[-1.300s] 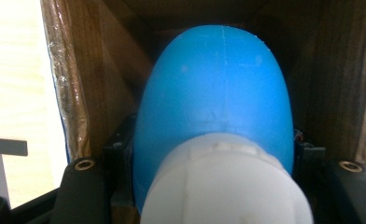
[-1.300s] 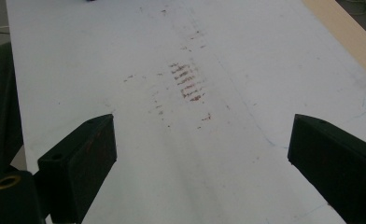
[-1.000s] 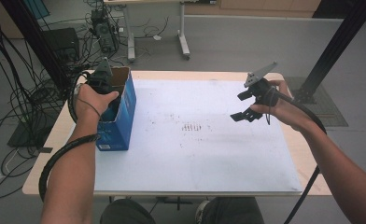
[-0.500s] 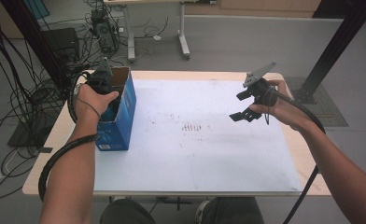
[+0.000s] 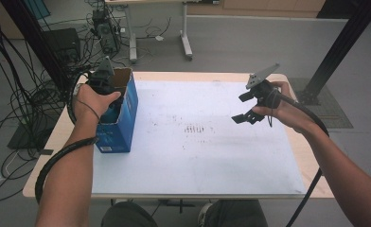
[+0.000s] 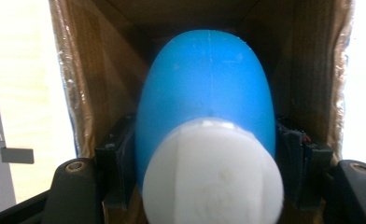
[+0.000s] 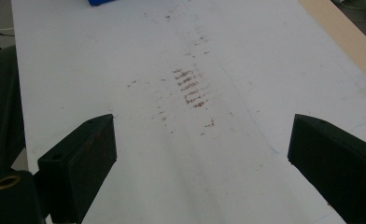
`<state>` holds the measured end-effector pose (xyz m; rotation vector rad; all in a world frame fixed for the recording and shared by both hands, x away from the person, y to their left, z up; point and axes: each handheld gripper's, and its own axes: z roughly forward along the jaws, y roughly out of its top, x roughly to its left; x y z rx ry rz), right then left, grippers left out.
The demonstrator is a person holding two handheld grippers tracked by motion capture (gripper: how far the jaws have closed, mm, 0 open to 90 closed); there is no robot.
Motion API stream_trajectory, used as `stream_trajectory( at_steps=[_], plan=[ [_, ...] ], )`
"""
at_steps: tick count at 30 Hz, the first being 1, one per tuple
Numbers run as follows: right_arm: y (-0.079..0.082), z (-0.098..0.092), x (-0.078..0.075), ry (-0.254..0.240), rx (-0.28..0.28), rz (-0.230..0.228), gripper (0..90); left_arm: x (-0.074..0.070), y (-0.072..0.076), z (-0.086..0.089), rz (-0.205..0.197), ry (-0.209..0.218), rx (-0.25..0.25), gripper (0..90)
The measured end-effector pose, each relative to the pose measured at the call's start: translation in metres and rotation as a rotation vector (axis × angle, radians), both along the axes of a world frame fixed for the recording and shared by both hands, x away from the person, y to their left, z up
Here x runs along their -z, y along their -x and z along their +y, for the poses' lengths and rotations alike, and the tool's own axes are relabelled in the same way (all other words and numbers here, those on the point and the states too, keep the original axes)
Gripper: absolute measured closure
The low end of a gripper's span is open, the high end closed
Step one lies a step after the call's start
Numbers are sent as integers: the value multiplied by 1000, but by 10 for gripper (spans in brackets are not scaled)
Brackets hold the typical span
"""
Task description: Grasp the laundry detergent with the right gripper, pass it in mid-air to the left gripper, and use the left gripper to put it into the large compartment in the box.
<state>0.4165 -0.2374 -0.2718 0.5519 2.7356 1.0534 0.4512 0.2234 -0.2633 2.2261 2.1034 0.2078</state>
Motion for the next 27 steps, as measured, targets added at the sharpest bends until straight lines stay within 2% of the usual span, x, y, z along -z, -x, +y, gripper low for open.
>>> stream_trajectory(
  at_steps=[13,24,27],
  plan=[
    [1,8,-4,-1,-14,-9,80,-13,5,-1,-22,-9,15,314],
    [1,11,-7,-2,-19,-18,80,-33,9,-5,-50,-23,31,305],
    [1,11,-8,-1,-17,-17,80,-39,10,-4,-48,-30,30,300]
  ],
)
